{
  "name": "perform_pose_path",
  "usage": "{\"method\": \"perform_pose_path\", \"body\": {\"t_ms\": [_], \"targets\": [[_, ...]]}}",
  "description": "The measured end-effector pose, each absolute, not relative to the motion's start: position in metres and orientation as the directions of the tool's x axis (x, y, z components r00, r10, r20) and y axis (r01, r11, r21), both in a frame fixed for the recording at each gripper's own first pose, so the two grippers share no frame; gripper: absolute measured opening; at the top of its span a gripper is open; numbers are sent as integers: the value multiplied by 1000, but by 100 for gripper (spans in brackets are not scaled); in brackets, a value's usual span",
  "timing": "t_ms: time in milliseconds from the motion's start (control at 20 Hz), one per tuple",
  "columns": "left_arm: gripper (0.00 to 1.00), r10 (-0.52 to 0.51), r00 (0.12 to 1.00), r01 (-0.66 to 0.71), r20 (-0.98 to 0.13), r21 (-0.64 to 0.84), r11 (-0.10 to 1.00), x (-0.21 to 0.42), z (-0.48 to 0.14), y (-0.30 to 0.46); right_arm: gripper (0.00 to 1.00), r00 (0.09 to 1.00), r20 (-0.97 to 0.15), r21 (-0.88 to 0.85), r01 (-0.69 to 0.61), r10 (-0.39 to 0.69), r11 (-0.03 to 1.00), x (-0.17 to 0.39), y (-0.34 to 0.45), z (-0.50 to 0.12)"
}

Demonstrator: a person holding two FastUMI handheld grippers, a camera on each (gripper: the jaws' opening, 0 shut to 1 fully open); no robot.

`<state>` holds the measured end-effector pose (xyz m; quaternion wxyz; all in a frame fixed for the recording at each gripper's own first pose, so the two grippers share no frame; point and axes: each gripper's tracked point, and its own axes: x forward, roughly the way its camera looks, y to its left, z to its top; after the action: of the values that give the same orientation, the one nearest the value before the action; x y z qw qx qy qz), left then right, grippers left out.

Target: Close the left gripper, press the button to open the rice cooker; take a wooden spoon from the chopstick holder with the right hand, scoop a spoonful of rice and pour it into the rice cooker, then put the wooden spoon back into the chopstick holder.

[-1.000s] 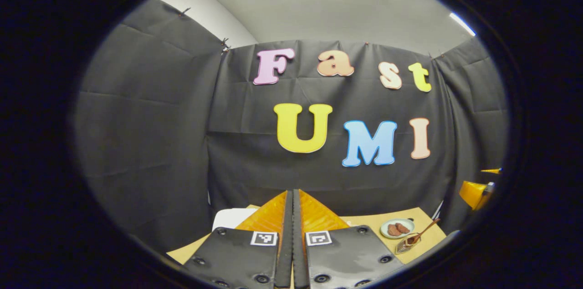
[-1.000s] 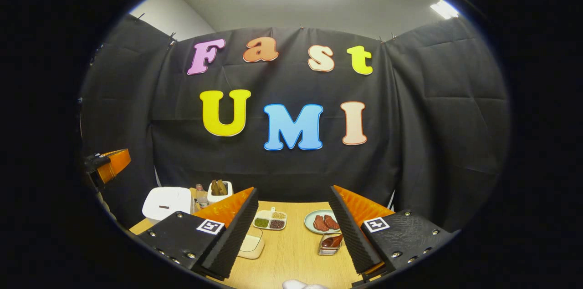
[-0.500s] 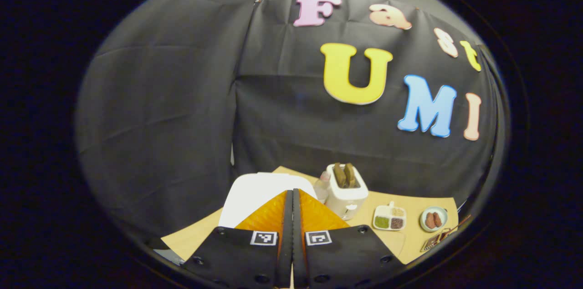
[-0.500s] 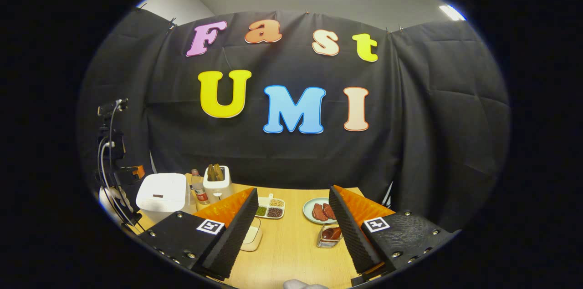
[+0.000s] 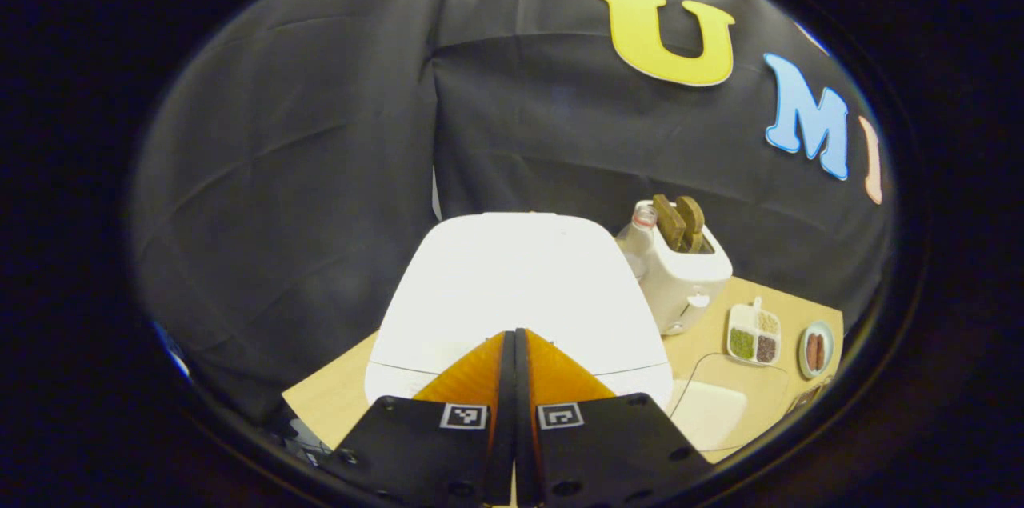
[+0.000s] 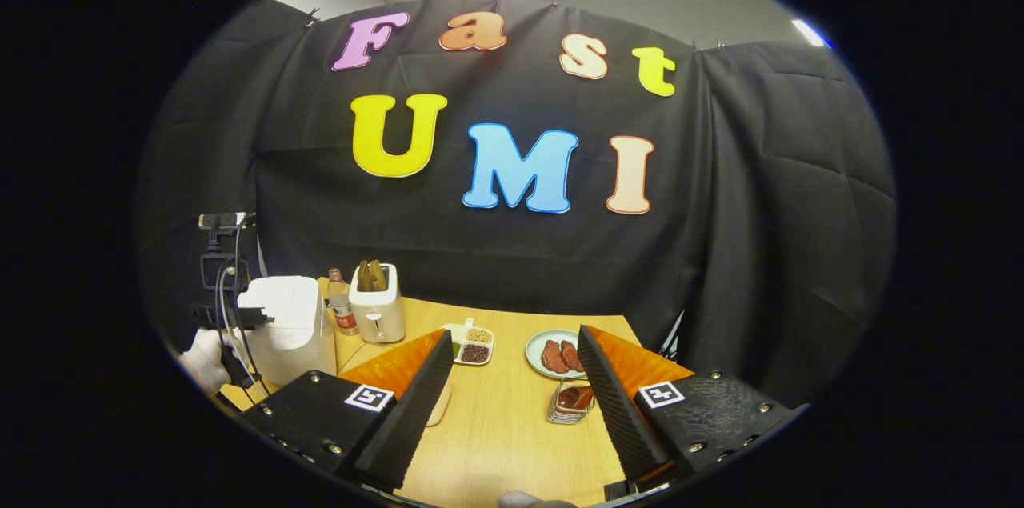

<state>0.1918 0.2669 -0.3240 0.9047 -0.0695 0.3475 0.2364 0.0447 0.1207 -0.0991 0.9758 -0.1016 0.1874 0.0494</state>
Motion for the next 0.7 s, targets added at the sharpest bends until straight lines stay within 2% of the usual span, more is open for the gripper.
{"method": "perform_pose_path", "body": {"t_ms": [250, 700], "targets": [[10, 422, 650, -470, -632, 102, 877, 196, -331, 276, 95, 915, -396, -160, -146, 72, 976, 43, 126, -106], [10, 330, 562, -433, -759, 71, 898, 196, -340, 277, 96, 906, -414, -120, -155, 92, 981, 39, 128, -113]]}}
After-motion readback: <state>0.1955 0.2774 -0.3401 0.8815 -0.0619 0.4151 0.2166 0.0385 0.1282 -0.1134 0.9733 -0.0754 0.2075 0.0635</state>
